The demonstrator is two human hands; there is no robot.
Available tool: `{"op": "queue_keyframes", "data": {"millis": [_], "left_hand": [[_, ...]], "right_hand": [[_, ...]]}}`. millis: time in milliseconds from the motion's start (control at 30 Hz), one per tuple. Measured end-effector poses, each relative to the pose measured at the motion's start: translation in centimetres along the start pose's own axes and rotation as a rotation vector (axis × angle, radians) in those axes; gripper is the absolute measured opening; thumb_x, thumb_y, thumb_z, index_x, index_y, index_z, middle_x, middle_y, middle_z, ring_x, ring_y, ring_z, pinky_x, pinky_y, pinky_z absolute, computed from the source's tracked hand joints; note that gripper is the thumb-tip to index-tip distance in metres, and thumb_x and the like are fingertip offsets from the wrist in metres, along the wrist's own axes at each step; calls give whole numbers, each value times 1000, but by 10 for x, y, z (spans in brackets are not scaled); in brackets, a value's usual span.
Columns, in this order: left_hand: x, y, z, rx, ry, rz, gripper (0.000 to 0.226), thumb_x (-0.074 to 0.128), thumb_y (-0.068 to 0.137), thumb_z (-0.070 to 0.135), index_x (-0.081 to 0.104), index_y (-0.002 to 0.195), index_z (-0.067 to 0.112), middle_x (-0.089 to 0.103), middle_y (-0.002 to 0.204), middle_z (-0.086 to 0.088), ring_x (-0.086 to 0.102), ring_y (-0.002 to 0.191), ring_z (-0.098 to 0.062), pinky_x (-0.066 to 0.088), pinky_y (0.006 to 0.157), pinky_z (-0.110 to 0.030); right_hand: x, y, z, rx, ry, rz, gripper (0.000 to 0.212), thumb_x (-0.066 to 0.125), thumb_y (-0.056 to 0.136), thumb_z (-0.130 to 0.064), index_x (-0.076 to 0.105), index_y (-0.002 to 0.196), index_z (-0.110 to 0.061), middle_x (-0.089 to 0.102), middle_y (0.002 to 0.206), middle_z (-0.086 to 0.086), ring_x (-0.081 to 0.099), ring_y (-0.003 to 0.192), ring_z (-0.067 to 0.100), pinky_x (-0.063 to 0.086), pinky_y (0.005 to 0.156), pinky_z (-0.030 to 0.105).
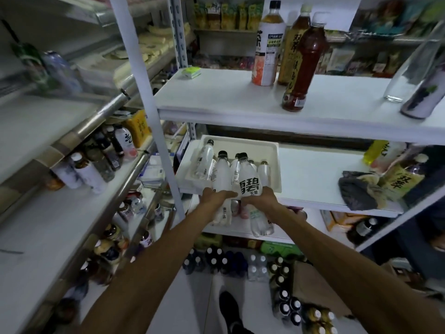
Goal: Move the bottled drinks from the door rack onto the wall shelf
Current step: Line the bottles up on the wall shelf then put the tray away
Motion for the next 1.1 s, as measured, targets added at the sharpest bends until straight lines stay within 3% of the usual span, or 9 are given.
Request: {"op": "queue_keyframes", "data": {"millis": [167, 400, 467, 533, 633, 800, 900, 1000, 1100], "left_hand": [[-8, -25, -13, 82, 58, 81, 101, 82, 23, 32, 43, 114, 15, 55, 115, -9, 58, 102, -31, 56, 83, -46], [-17, -61, -29, 152, -11, 130, 88, 79, 27, 15, 51, 109, 14, 60, 109, -5, 61, 93, -26, 58, 77, -41], [-20, -67, -35, 133, -53, 135, 95, 77, 21, 16, 58, 113, 12, 67, 103, -4, 65, 88, -25, 60, 75, -42], [-24, -73, -39, 116, -83, 145, 99, 77, 16, 18, 62, 114, 13, 70, 102, -4, 66, 89, -27, 60, 76, -44], [-30, -90, -40, 107, -146, 176, 87, 83, 27, 11, 63, 111, 13, 70, 99, -4, 66, 90, -26, 59, 77, -43], [-41, -115, -41, 94, -263, 292, 76, 87, 48, 0, 59, 118, 5, 67, 107, -10, 62, 95, -27, 56, 80, -38], [-46, -132, -47, 81, -296, 342, 88, 85, 39, 8, 57, 122, 5, 64, 115, -8, 60, 99, -26, 55, 80, -34], [-57, -152, -58, 62, -321, 411, 86, 76, 32, 14, 59, 117, 7, 66, 111, -10, 63, 96, -26, 58, 76, -35], [-70, -175, -72, 49, -339, 463, 59, 78, 50, 2, 59, 106, 9, 67, 104, -8, 64, 91, -25, 55, 68, -29]], "right_hand": [[3, -40, 4, -75, 29, 23, 40, 83, 55, -4, 69, 91, 2, 73, 86, 15, 71, 77, 27, 60, 63, 36], [10, -79, -8, -187, 60, -3, 32, 84, 59, -2, 69, 87, 0, 74, 83, 13, 72, 78, 31, 61, 67, 45], [13, -87, -9, -195, 83, -9, 36, 87, 56, -9, 70, 87, -3, 75, 83, 11, 73, 78, 29, 61, 69, 45], [15, -92, -10, -191, 83, -3, 55, 88, 44, -21, 69, 92, -4, 75, 84, 10, 73, 78, 28, 61, 68, 48], [20, -89, -11, -201, 86, -17, 75, 85, 33, -32, 66, 99, -3, 74, 87, 9, 72, 80, 26, 61, 69, 47], [29, -99, -19, -214, 73, -83, 60, 88, 45, -22, 66, 97, -2, 73, 86, 12, 72, 79, 29, 62, 65, 44], [33, -106, -18, -223, 53, -118, 44, 89, 54, -18, 70, 89, 0, 74, 82, 12, 72, 76, 26, 61, 64, 41], [48, -104, -14, -205, 7, -151, 66, 87, 40, -25, 66, 99, -3, 73, 88, 10, 71, 81, 26, 62, 67, 42], [77, -107, -11, -232, -2, -222, 74, 86, 37, -30, 64, 103, -6, 72, 91, 9, 71, 83, 24, 61, 67, 39]]}}
Point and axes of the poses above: each hand's wrist, its own y-axis towards the middle knuckle, its own x-axis out of the palm, z = x × y, the point moved 8 cm from there along y, towards the middle knuckle
